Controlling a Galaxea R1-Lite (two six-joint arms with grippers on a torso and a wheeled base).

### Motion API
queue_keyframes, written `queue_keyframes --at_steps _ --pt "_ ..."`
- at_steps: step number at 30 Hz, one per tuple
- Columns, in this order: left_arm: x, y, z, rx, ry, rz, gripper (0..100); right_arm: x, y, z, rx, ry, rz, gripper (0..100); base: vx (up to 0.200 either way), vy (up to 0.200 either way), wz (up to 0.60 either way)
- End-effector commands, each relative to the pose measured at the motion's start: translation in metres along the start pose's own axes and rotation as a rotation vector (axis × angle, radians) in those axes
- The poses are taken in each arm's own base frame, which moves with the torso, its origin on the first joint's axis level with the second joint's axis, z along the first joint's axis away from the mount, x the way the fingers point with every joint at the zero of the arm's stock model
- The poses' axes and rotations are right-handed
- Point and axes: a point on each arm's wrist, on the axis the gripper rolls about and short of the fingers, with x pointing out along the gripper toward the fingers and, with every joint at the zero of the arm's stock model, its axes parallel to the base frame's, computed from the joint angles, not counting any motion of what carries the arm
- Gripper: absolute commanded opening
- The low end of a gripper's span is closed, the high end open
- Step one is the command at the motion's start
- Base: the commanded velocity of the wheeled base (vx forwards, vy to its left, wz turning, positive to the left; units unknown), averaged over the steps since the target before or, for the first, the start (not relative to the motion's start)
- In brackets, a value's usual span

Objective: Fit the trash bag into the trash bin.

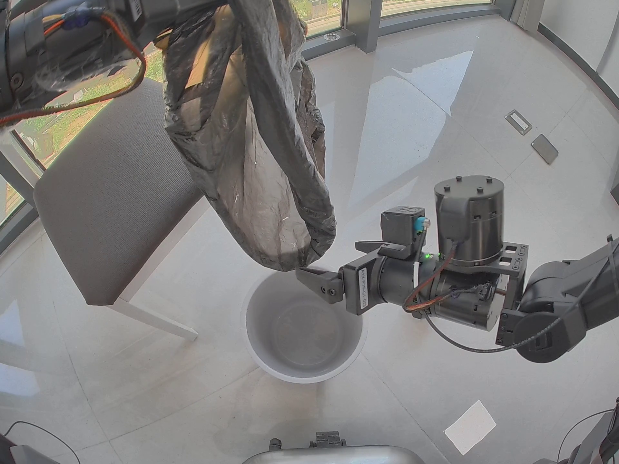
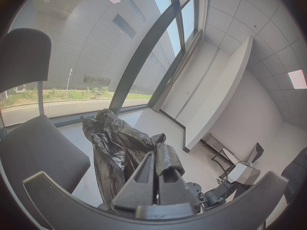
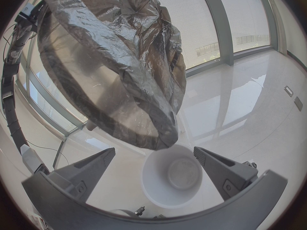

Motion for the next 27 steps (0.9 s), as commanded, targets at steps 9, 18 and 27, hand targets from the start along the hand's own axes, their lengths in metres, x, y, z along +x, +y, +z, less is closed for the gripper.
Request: queue_keyframes --at_steps 9,18,27 --pt "-0.003 -0.004 0.005 -0.003 -0.018 -0.015 0 0.028 0.002 0.001 0.0 -0.029 -0.024 100 0.0 0.0 0.0" --pt "-0.003 -0.006 0.007 -0.005 -0.025 -0.026 0 0.033 0.002 0.004 0.002 -0.058 -0.022 100 0.0 0.0 0.0" --pt "-0.003 -0.007 0.007 -0.006 -0.024 -0.03 0 0.033 -0.001 0.01 0.0 -0.085 -0.039 100 0.0 0.0 0.0"
